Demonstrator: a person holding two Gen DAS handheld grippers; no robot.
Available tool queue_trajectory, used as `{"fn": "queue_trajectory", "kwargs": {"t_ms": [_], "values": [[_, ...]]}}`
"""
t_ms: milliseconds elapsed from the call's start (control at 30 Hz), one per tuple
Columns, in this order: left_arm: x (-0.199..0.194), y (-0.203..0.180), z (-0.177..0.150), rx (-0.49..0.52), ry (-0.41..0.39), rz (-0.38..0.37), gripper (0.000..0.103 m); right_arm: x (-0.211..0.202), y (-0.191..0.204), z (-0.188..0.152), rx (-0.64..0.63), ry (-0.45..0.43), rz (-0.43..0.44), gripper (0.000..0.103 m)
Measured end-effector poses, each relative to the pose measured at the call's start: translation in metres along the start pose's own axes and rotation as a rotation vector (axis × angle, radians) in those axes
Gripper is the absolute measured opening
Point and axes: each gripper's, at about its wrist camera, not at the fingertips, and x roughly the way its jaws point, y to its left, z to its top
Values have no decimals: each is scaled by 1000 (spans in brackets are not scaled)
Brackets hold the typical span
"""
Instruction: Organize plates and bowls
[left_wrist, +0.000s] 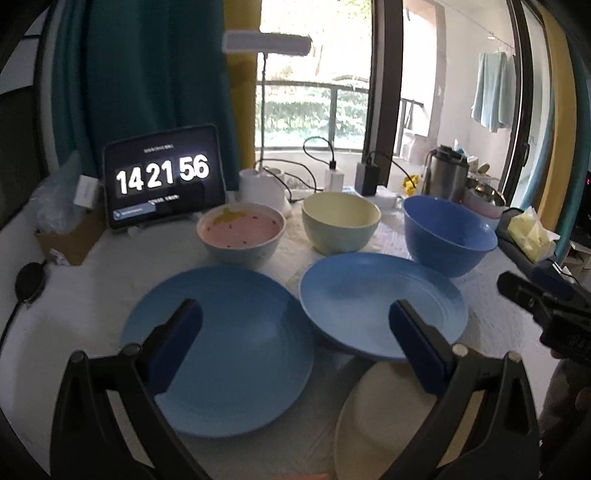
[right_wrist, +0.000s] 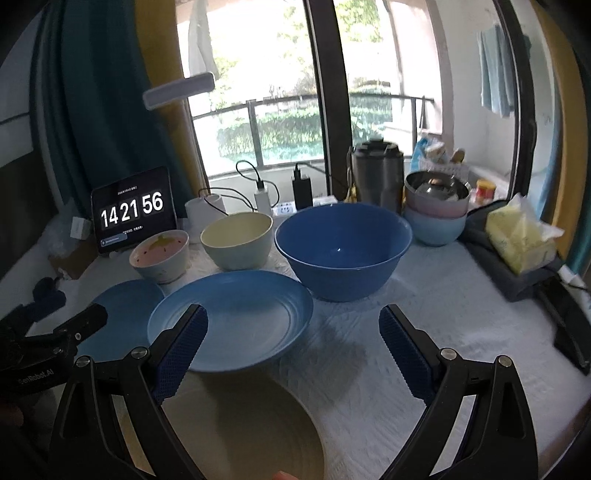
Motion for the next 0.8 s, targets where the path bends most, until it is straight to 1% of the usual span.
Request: {"fn": "queue_trajectory", "kwargs": {"t_ms": [33,67,167,200,233,267,367,433,500,567,600,633,667,733,800], "values": [[5,-1,1,0,11,-8,101,5,-1,0,6,15,9,95],[13,-2,2,-2,29,-18,101,13,-3,0,18,38,18,92],[34,-3,4,-4,77,-25,101,34,-10,0,54,104,17,85],[39,-3,4,-5,88,-28,98,43,-13,0,67,131,22,84],[44,-4,5,-5,101,-34,91,48,-15,0,79,150,28,82],[51,-4,5,-5,120,-40,89,52,-17,0,89,165,33,78],[64,-4,5,-14,161,-51,85,63,-19,-1,102,202,41,75],[69,-4,3,-19,180,-56,77,69,-18,-1,104,219,45,72],[74,-5,2,-12,201,-59,74,75,-18,-1,107,240,54,70],[79,-6,1,-11,226,-66,67,82,-19,-2,114,268,50,64],[81,-7,0,-11,236,-69,63,85,-19,-3,114,281,45,62],[83,-7,-1,-10,248,-71,57,87,-19,-3,114,291,40,58],[85,-8,-1,-7,263,-71,55,90,-19,-4,112,302,36,51],[90,-10,-3,-2,289,-79,47,94,-19,-5,110,327,33,43],[91,-12,-4,1,298,-98,43,95,-18,-4,108,335,49,40]]}}
